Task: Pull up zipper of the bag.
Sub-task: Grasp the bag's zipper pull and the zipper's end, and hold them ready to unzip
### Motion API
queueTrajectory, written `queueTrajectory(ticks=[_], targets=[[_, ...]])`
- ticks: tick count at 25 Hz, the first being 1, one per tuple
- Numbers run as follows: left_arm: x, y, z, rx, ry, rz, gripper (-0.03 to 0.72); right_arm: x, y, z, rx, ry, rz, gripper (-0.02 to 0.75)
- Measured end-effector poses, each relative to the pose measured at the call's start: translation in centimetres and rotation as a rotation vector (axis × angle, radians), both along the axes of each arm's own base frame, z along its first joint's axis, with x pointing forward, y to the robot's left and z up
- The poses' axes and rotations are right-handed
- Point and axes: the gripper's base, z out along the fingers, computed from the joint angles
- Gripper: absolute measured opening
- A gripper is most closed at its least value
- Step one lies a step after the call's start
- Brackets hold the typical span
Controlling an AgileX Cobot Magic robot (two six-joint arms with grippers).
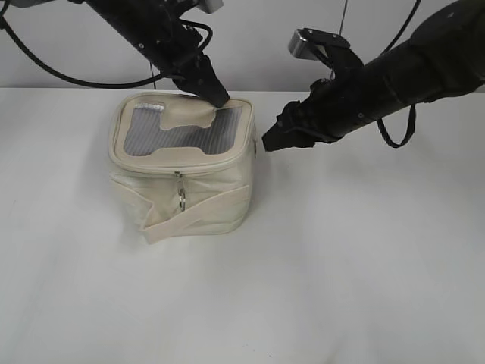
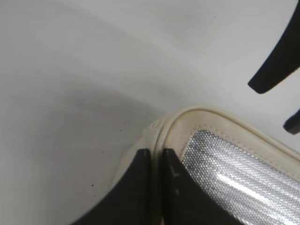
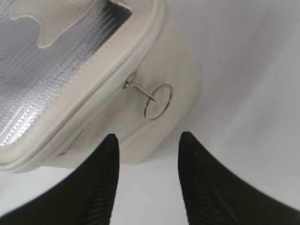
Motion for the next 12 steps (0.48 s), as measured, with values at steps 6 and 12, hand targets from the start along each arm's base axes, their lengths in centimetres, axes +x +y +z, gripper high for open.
queueTrajectory(ticks=[6,12], targets=[[0.0,0.0,0.0,0.004,-0.001,0.007,0.033,-0.6,1.2,0.0,-0.003,-0.007,0.04,0.347],[0.0,0.0,0.1,0.004,-0.001,0.012,0.032,-0.4,1.9,-2.6,-0.016,0.046,0.036,0.348]])
